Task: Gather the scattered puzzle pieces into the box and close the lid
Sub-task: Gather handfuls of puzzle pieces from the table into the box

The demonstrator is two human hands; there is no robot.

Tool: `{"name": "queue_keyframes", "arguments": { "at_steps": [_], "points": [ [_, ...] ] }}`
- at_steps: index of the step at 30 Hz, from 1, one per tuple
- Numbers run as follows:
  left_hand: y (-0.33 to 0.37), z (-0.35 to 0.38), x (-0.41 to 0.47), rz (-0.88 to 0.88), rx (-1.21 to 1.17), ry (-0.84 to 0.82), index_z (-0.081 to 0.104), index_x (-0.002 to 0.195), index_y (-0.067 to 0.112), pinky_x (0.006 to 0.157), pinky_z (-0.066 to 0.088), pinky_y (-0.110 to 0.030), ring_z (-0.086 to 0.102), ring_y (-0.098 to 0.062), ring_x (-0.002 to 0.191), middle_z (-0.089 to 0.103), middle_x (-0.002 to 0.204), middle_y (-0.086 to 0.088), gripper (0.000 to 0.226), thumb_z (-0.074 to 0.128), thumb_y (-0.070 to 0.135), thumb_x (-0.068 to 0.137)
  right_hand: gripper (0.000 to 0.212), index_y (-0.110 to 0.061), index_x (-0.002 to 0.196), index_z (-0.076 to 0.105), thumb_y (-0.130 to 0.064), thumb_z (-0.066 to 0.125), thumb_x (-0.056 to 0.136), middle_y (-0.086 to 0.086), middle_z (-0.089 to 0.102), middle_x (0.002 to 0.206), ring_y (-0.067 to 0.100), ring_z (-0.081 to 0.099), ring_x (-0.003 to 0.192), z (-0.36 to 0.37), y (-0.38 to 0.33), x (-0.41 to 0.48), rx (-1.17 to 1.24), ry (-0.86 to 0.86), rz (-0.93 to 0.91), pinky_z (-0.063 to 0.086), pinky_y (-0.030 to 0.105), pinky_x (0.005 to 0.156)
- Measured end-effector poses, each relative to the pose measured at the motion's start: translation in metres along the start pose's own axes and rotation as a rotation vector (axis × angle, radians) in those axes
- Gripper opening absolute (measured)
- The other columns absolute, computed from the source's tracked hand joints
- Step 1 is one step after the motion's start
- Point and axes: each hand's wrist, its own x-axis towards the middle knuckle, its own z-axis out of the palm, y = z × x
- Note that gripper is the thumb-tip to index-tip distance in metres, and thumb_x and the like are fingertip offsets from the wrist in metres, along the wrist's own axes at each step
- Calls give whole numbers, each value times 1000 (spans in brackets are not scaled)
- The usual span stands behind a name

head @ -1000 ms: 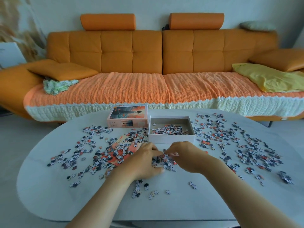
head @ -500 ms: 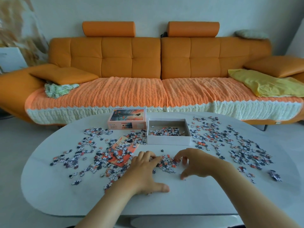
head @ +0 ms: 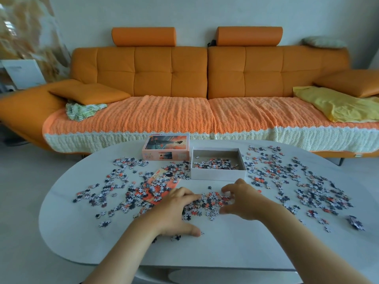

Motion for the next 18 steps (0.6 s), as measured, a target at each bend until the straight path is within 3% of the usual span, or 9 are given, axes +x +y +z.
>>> {"name": "queue_keyframes", "arguments": {
  "at_steps": [3, 5, 8, 11, 13, 16, 18],
  "points": [
    [0, 4, 6, 4, -76, 130, 37, 144, 40, 109, 31, -32, 30, -3, 128, 37, 134, 21, 75, 69, 58, 78, 62, -31, 134, 54, -46, 75, 78, -5, 43, 110, 13, 47, 97, 7, -13, 6, 38, -6, -53, 42, 26, 88],
    [3, 5, 9, -1, -79, 184, 39, 144, 37, 103, 30, -27, 33, -5, 128, 41, 132, 18, 69, 66, 55, 83, 60, -30, 135, 53, -44, 73, 81, -5, 45, 112, 13, 48, 98, 9, -21, 8, 50, -9, -69, 43, 27, 89],
    [5, 0, 11, -22, -104, 143, 33, 147, 35, 103, 30, -27, 30, -5, 132, 37, 135, 17, 77, 65, 60, 81, 63, -28, 140, 47, -47, 68, 84, -1, 47, 126, 16, 52, 105, 3, -20, 10, 60, -19, -33, 46, 32, 95],
    [-2, -5, 7, -60, 5, 50, 23, 151, 35, 111, 26, -37, 11, -6, 138, 26, 143, 16, 98, 70, 66, 71, 93, -33, 148, 32, -62, 74, 70, -3, 34, 140, 20, 50, 119, -4, -15, 8, 11, -107, -17, 45, 39, 102],
    [-6, -5, 7, -89, 42, 35, 22, 151, 35, 116, 23, -43, 3, -8, 142, 24, 143, 15, 99, 69, 67, 70, 114, -34, 151, 21, -71, 76, 58, -4, 26, 144, 22, 44, 126, -3, -16, 8, -33, -149, -38, 41, 43, 106],
    [-7, -4, 11, -80, 20, 48, 28, 150, 33, 113, 29, -41, 15, -9, 138, 29, 134, 15, 93, 68, 67, 73, 122, -32, 153, 14, -74, 75, 56, -4, 23, 145, 22, 35, 132, 3, -24, 14, -94, -124, -90, 37, 43, 110],
    [-6, -2, 15, -56, 11, 77, 32, 149, 31, 110, 32, -36, 22, -8, 131, 31, 125, 14, 89, 65, 67, 76, 112, -33, 150, 23, -72, 75, 58, -3, 29, 140, 22, 38, 128, 6, -31, 20, -124, -108, -110, 39, 41, 107]
  ]
}}
